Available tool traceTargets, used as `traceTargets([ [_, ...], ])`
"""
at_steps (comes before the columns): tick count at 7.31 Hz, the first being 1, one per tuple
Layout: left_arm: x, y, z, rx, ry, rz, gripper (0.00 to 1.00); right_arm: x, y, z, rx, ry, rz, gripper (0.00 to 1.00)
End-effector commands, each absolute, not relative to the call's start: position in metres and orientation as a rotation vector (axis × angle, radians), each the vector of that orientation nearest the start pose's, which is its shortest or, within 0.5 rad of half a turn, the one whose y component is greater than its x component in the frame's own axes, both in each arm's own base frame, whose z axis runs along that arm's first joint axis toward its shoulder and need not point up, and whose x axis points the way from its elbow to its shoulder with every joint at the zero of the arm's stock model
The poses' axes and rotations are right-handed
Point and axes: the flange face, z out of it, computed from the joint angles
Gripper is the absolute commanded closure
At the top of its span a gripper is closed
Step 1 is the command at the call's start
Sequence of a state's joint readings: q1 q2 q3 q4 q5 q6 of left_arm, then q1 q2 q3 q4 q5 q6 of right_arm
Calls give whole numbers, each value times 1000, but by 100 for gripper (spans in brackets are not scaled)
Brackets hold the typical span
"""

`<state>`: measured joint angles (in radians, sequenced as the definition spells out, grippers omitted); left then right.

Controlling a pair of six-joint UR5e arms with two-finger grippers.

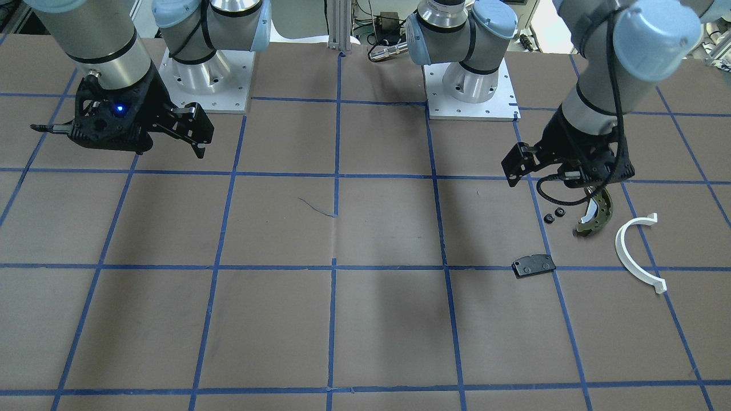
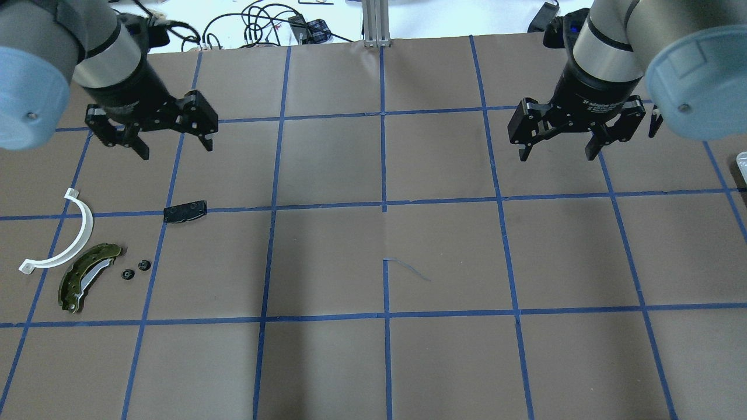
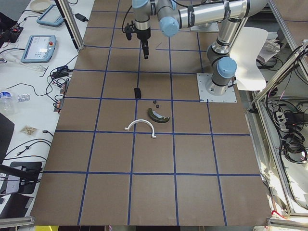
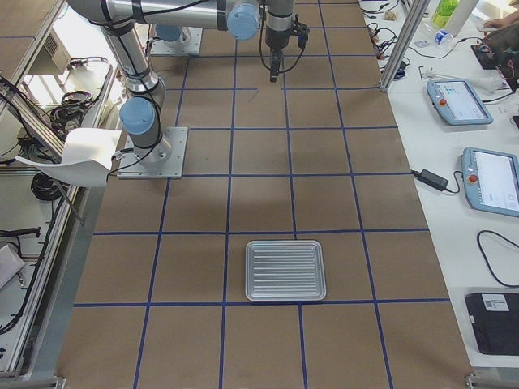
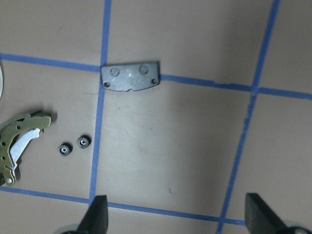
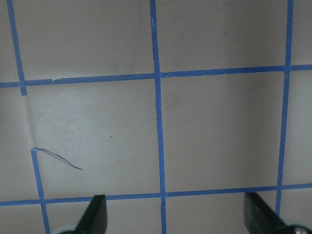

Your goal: Place bearing gear from tray to pile

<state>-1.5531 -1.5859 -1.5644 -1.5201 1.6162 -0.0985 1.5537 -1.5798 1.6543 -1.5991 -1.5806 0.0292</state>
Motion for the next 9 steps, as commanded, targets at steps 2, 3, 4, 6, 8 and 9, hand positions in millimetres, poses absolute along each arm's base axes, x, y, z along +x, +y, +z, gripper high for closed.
traceTargets([
  [2,-157,-477,531,-99,3100,-72,0,124,-484,454,75,3151,77,0],
  [3,-155,-475,530,-103,3098,-54,0,124,-484,454,72,3151,77,0],
  [4,-156,-474,528,-101,3101,-44,0,123,-484,454,74,3152,77,0],
  [6,-155,-479,525,-89,3117,-25,0,124,-484,454,72,3151,77,0],
  [8,-157,-478,525,-46,3118,-26,0,123,-485,453,74,3151,80,0],
  [9,-156,-478,526,-48,3121,-31,0,123,-484,454,75,3152,75,0],
])
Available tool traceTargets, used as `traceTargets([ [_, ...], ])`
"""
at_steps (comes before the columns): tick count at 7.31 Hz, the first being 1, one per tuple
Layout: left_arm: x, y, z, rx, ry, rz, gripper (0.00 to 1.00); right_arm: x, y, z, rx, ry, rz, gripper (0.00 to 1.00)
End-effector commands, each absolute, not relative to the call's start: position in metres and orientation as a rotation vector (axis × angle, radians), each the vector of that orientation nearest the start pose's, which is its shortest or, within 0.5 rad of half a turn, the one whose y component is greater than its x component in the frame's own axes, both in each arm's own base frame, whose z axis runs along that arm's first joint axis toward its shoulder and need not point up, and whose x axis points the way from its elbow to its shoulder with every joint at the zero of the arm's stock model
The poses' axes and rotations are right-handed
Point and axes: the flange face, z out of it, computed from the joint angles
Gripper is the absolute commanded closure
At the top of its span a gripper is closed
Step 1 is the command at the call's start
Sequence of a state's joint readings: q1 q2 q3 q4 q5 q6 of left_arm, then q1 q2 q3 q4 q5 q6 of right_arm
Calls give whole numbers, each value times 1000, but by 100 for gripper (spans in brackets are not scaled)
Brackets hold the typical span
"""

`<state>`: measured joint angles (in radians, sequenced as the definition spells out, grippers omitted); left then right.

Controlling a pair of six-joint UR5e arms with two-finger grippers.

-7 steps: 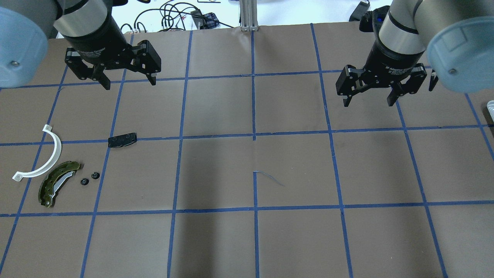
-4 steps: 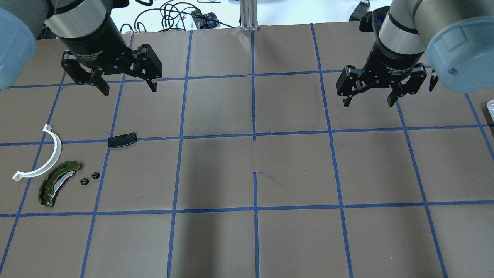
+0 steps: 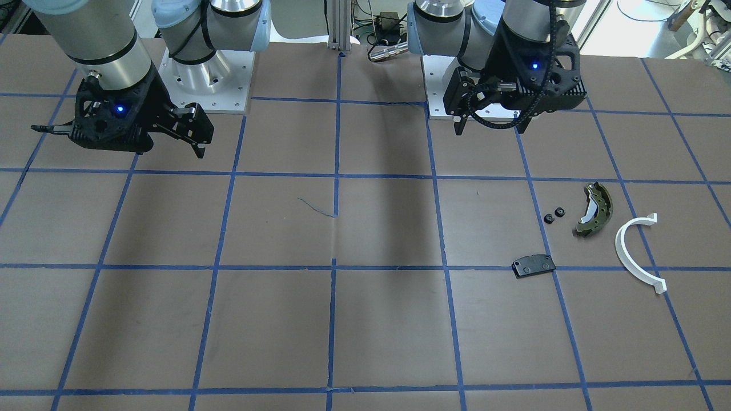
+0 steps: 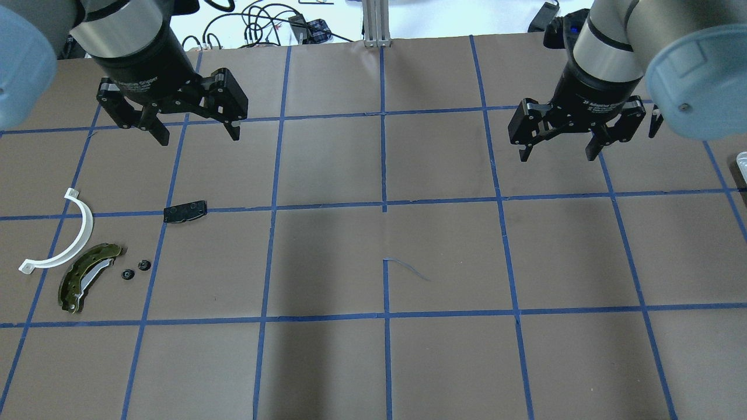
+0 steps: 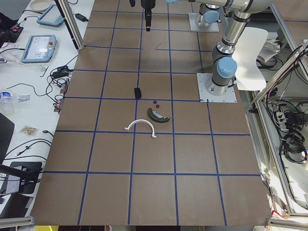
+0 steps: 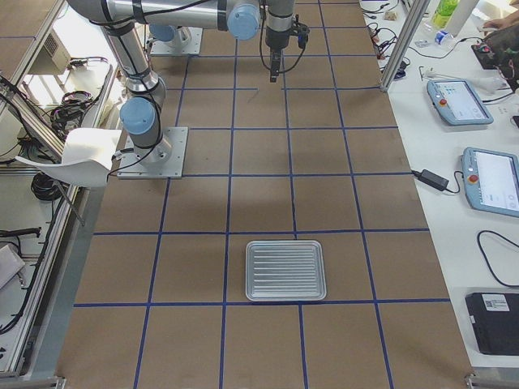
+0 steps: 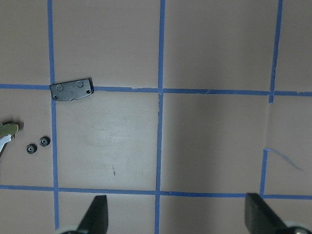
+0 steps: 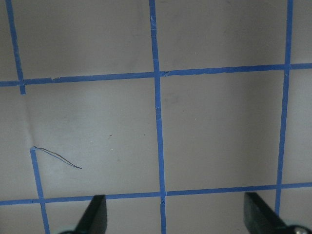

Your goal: Place bearing gear from tray to pile

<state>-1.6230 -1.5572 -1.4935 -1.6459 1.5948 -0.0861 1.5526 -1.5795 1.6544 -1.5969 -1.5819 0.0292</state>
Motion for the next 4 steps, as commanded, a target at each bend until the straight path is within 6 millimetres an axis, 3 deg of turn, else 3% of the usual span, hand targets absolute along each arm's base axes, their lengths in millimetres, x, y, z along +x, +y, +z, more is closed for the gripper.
traceTargets([
  [1,-157,-476,526,-46,3119,-31,0,123,-485,453,74,3151,80,0],
  [4,-155,-475,527,-48,3118,-36,0,123,-485,453,74,3151,80,0],
])
